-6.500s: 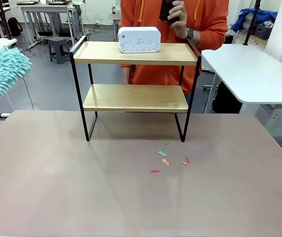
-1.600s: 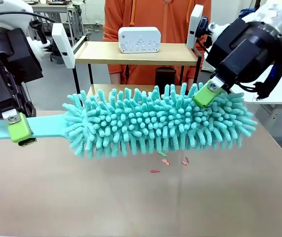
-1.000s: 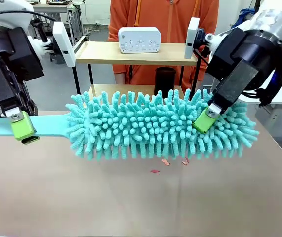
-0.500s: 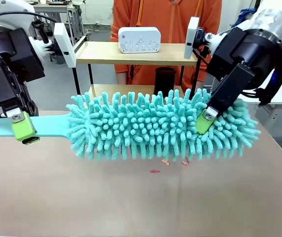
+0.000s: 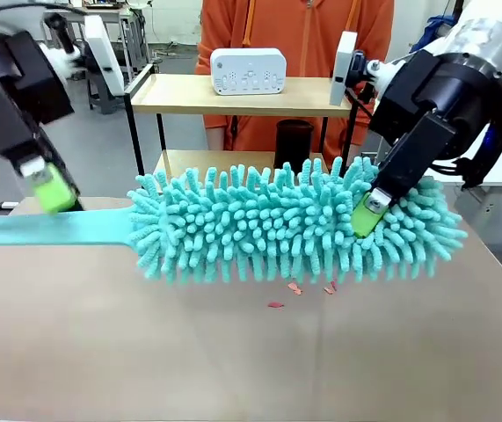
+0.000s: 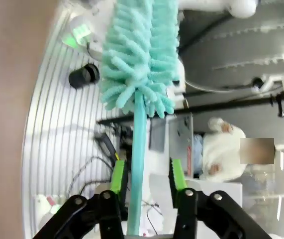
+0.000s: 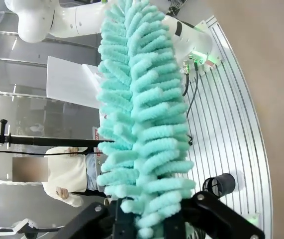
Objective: Clean the shelf.
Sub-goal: Hand the Duster back to the human.
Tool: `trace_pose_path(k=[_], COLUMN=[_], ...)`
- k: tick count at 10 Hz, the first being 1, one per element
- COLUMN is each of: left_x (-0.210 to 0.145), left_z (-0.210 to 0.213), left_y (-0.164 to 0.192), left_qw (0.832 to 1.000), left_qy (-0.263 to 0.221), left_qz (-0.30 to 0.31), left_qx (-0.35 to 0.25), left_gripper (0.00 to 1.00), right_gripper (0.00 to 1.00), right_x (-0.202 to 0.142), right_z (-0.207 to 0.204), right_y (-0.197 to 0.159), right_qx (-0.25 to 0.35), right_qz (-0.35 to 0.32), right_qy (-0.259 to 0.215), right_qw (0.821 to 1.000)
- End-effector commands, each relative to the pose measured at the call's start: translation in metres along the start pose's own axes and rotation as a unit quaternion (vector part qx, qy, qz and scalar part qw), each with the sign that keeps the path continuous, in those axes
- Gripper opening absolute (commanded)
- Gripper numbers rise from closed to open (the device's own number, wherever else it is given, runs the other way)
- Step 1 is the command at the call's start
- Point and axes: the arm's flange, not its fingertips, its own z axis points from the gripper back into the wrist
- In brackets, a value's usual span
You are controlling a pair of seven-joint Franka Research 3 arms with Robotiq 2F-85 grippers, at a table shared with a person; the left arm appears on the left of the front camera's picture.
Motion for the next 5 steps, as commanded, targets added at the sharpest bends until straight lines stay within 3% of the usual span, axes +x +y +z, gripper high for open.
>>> trace_pose_path(k=[1,2,3,5], left_x=[-0.033,-0.053,-0.079,-0.125], left_z=[0.034,0.059,0.082,0.114], left_y=[0.007,0.023,0.038,0.082], left_qw=[0.993,0.971,0.95,0.872], left_qy=[-0.118,-0.212,-0.292,-0.46], left_qz=[0.012,0.06,0.085,0.136], left_qx=[0.018,0.088,0.063,0.1], left_gripper=[1.0,0.95,1.0,1.0], right_gripper=[0.0,0.0,0.0,0.0], right_x=[-0.016,-0.023,-0.032,-0.056], right_z=[0.016,0.024,0.032,0.058], right_y=[-0.009,-0.014,-0.02,-0.028], right_qx=[0.006,0.012,0.014,0.027], right_qz=[-0.005,-0.012,-0.022,-0.043], right_qy=[-0.019,-0.039,-0.059,-0.108], right_qw=[1.0,0.999,0.998,0.993])
